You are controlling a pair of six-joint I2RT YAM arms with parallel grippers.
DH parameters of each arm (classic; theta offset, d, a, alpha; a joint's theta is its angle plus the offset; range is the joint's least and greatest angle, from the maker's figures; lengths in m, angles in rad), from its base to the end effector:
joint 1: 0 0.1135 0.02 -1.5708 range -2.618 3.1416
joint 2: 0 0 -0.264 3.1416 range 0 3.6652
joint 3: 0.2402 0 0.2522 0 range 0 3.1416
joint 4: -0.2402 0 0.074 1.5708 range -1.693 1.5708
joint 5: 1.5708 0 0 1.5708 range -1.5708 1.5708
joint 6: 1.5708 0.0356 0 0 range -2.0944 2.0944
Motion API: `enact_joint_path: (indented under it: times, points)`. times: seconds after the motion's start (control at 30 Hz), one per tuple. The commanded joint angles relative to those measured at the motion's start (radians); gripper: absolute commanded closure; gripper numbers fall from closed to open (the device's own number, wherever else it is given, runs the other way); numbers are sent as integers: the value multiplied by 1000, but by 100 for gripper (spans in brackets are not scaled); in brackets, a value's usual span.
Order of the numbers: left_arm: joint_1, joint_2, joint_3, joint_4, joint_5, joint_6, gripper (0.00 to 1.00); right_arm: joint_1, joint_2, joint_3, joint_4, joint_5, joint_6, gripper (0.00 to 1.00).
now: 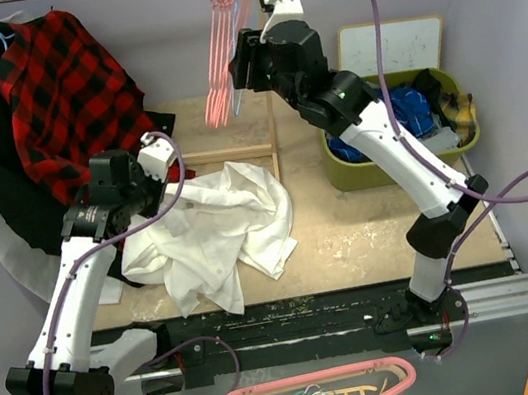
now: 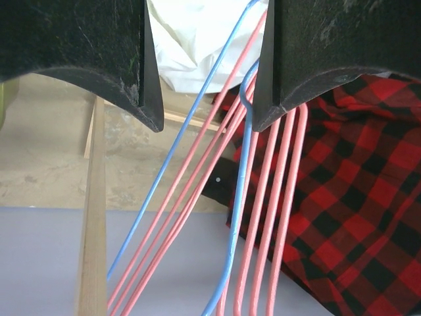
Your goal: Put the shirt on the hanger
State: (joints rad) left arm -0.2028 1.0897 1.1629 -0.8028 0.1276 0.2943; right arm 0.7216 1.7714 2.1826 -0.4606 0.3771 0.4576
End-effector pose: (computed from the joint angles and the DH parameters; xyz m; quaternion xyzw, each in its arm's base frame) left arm 0.2138 -0.0486 0.3524 0.2493 0.8766 -0.0395 0.4097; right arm 0.2940 0.2413 0.5198 0.0345 0.7223 0.2637 0.6384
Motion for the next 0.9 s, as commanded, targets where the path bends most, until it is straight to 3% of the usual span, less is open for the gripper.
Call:
enact_joint_path:
  times: [0.0, 0.4, 0.57, 0.7, 0.87]
  points:
    - [12, -28, -10, 21, 20, -16, 100, 5, 19, 55, -20, 29, -27, 42]
    - [13, -27, -14, 25, 24, -15, 100, 8, -28, -13, -55, 138, -65, 54]
    - [13, -32, -21, 17, 39, -17, 100, 8, -38, -10, -78, 169, -100, 71]
    - [13, -32, -25, 13, 45, -17, 100, 8, -60, -14, -63, 142, -131, 100]
    - [13, -33, -26, 14, 36, -15, 100, 16, -124, -63, 38, 64, -186, 100]
